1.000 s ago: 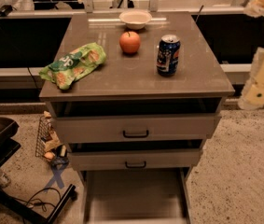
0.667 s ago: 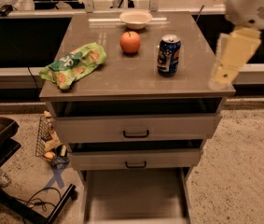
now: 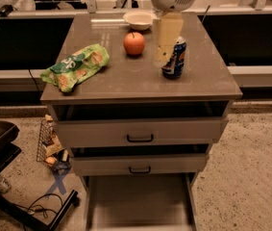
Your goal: Place green rice chip bag into bottom drawer
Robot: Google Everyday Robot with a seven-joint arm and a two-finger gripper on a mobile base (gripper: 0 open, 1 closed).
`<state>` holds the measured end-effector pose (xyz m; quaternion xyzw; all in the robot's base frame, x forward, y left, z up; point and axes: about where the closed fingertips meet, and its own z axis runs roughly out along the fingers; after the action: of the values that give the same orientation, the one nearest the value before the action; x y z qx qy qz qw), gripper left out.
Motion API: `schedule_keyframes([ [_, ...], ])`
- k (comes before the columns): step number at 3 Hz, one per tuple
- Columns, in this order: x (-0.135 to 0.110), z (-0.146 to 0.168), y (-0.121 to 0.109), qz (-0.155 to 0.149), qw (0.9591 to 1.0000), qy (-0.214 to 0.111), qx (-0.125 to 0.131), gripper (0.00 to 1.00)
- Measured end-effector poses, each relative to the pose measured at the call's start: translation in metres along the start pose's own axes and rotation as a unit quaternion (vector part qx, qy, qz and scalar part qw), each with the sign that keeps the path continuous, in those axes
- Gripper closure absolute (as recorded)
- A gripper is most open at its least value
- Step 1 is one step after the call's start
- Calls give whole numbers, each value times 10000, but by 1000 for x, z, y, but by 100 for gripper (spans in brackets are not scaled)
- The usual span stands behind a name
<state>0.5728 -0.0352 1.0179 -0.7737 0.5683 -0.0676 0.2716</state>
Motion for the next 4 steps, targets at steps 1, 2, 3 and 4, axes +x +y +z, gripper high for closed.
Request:
schedule_keyframes([
  [1,-5,4,-2,-69,10000,-8,-9,0],
  [2,-14,17,-9,-202,9997,-4,-105,0],
  [3,-43,58,-31,-599,9977,-183,-273,0],
  [4,-78,127,-56,-1009,9923,-343,-634,0],
])
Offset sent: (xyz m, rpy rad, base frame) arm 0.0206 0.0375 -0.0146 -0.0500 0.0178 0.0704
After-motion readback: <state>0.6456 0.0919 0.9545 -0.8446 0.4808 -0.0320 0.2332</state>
